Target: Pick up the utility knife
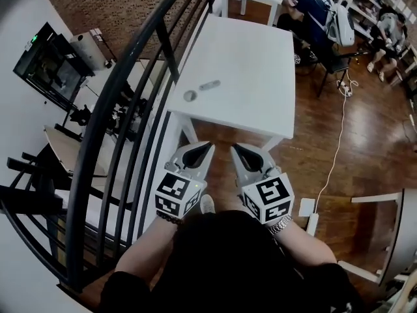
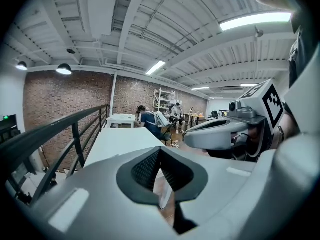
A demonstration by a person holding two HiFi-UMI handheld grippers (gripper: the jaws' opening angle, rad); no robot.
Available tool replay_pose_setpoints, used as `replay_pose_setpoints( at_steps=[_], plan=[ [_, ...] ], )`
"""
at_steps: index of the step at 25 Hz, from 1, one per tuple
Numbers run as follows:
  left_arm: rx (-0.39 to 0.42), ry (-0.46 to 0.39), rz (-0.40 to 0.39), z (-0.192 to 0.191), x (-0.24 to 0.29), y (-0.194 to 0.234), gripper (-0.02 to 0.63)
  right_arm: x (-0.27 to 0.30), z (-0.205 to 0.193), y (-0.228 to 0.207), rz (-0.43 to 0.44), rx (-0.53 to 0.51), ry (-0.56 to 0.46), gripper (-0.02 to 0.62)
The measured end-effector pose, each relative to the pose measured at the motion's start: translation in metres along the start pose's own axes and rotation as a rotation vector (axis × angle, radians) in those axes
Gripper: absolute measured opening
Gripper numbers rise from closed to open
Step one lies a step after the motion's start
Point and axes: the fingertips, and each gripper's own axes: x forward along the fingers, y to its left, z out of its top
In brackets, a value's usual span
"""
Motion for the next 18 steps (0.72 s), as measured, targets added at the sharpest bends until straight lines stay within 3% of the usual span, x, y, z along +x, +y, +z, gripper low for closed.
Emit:
replay_pose_setpoints(
  at_steps=[9,18],
  plan=[
    [-0.016,-0.004,-0.066,0.019,0.019,0.049,0.017,0.045,0.029,-0.012,-0.062,-0.021,0.043,-0.008],
    [-0.007,0.067,-0.011,0.031,0.09,0.075,0.017,0.074,0.037,-0.083,0.001,0.0,0.046,-0.008]
  ],
)
